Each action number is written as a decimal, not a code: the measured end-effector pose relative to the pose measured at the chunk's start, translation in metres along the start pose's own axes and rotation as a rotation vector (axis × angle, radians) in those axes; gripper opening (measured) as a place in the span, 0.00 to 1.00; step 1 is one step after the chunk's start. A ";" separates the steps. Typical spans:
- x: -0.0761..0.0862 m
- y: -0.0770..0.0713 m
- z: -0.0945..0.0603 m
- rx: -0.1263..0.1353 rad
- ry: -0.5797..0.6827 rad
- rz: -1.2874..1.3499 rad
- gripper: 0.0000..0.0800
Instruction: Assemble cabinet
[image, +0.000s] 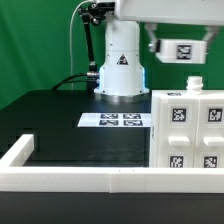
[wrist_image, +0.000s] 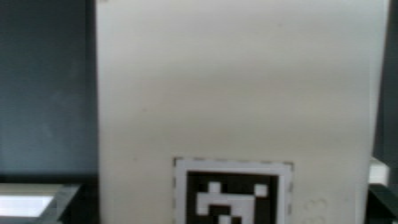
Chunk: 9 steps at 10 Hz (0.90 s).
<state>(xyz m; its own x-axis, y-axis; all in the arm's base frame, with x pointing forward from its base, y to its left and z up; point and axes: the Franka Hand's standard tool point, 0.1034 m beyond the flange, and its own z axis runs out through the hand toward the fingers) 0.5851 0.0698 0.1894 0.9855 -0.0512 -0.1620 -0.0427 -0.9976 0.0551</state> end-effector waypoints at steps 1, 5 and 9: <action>0.007 -0.010 0.005 -0.004 0.001 -0.006 0.71; 0.009 -0.002 0.008 -0.005 -0.003 -0.049 0.71; 0.029 -0.002 0.011 -0.011 0.010 -0.062 0.71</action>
Offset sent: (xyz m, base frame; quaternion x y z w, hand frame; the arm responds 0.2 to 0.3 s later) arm 0.0000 0.0000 0.0000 0.0000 0.0000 0.0000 1.0000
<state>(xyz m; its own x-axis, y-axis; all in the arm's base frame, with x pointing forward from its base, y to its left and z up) 0.6125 0.0701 0.1741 0.9878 0.0112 -0.1551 0.0200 -0.9982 0.0557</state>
